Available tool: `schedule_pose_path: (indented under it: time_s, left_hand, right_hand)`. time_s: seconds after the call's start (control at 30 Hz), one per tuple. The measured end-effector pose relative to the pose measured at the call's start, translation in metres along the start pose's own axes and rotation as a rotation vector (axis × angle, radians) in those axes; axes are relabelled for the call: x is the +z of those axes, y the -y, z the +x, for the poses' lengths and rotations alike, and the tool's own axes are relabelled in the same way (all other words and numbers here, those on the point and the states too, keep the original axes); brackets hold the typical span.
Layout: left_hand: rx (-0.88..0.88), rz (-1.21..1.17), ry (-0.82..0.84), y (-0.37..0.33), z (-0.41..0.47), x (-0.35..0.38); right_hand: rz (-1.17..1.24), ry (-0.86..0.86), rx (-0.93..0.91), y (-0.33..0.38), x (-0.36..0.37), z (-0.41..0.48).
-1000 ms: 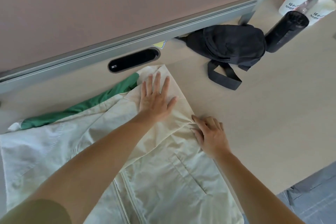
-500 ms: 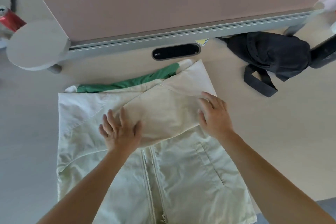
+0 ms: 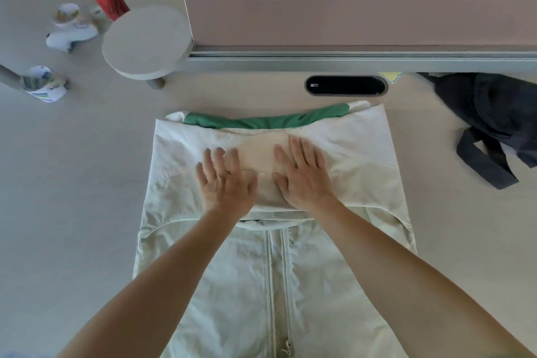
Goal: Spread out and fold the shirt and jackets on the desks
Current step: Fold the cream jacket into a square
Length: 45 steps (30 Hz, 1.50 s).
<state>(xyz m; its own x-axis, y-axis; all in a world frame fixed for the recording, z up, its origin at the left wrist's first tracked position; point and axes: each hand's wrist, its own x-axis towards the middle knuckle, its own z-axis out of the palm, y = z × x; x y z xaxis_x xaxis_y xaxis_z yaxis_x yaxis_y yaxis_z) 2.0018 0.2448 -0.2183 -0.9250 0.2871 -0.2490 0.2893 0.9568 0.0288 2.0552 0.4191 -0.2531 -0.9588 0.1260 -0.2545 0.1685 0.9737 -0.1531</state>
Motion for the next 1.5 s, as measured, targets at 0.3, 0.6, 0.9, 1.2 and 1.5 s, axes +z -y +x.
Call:
schedule_pose_path:
  time_s: [0.3, 0.6, 0.9, 1.2, 1.5]
  left_hand:
    - [0.182, -0.048, -0.026, 0.018, 0.003, 0.051]
    - [0.223, -0.11, -0.121, 0.023, 0.057, 0.04]
    - [-0.075, -0.188, -0.115, 0.128, -0.077, 0.075]
    - [-0.286, -0.406, -0.011, 0.198, -0.195, 0.066]
    - [-0.58, -0.849, 0.485, 0.225, -0.208, 0.05]
  right_hand:
    - [-0.049, -0.159, 0.069, 0.006, 0.022, -0.027]
    - [-0.021, -0.148, 0.132, -0.001, 0.019, 0.028]
    - [0.171, -0.31, 0.399, -0.024, 0.032, -0.072]
    - [0.31, -0.11, 1.032, -0.033, 0.055, -0.255]
    - [0.883, -0.29, 1.253, -0.016, 0.053, -0.332]
